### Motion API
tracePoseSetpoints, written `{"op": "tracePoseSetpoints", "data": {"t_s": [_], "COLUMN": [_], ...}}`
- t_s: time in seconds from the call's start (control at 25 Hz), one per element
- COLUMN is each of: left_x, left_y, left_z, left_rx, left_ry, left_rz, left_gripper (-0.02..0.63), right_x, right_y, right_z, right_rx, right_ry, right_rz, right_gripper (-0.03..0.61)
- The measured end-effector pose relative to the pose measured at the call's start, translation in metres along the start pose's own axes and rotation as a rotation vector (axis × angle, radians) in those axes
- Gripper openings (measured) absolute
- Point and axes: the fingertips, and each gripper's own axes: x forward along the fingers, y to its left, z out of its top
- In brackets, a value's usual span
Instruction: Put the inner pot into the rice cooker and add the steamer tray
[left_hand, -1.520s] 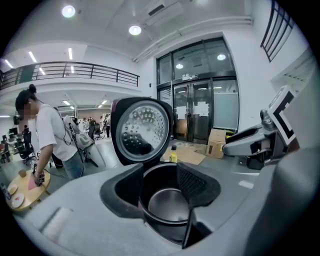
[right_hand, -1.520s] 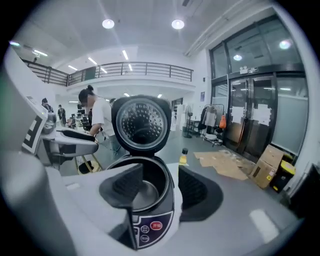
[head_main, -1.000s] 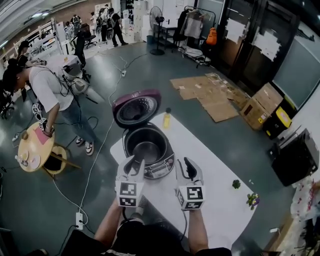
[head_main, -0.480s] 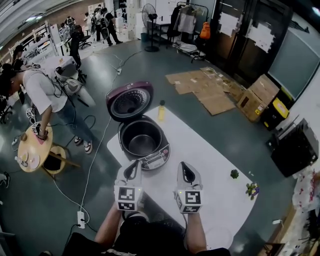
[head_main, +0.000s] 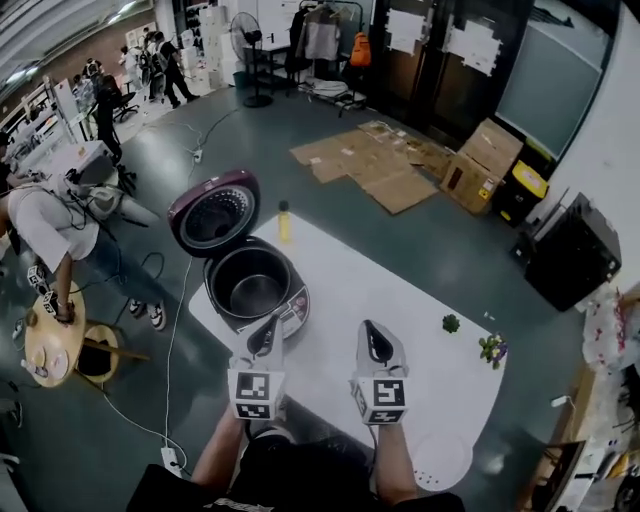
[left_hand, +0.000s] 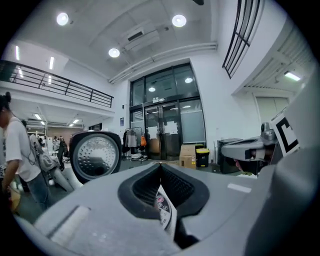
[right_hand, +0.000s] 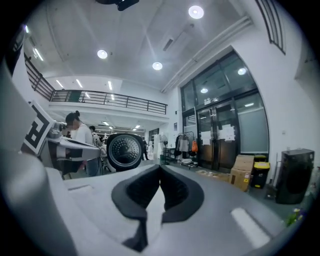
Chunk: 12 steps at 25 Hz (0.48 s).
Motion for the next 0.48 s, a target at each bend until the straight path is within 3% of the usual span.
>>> {"op": "tracePoseSetpoints", "data": {"t_s": [0.48], "left_x": [0.059], "left_y": [-0.174], "left_z": [0.010], "left_rx": [0.055], "left_ry": [-0.034], "left_rz": [-0.458], "left_gripper": [0.011], "right_x": [-0.123], "right_y": [-0.127], "right_z": [-0.039], "right_rx": [0.056], "right_ry": [0.077], "right_rz": [-0.453], "right_gripper": [0.005]}}
